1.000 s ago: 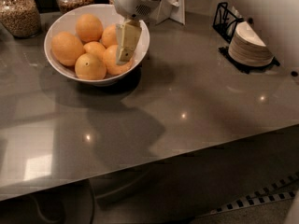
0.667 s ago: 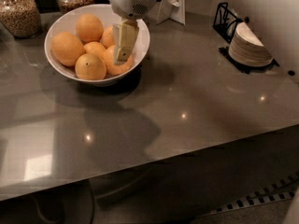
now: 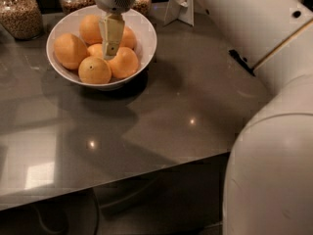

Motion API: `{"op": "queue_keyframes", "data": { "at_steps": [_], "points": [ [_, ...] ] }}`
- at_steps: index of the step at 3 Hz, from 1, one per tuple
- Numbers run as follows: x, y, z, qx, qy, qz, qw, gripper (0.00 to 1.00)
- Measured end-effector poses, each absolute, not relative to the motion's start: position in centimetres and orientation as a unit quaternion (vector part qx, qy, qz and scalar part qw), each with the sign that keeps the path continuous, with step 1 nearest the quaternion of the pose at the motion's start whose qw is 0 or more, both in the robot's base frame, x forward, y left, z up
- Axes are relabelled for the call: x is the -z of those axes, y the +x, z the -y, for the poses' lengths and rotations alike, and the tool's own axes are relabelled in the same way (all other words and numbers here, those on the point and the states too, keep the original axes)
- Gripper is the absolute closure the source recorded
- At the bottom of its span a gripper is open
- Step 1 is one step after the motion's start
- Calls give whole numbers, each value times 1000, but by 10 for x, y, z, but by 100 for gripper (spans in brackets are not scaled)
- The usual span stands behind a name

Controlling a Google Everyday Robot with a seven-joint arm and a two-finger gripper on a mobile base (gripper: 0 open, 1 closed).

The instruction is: Pick orange from white bowl

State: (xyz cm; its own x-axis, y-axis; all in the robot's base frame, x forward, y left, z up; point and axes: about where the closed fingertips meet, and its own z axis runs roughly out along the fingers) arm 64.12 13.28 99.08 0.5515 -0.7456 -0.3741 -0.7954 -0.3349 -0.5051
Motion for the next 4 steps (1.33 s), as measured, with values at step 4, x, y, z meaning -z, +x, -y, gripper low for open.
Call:
{"op": "queue_keyframes", "data": {
  "at_steps": [4],
  "points": [
    [-979, 668, -193, -53, -826, -454, 330, 24]
  ]
}}
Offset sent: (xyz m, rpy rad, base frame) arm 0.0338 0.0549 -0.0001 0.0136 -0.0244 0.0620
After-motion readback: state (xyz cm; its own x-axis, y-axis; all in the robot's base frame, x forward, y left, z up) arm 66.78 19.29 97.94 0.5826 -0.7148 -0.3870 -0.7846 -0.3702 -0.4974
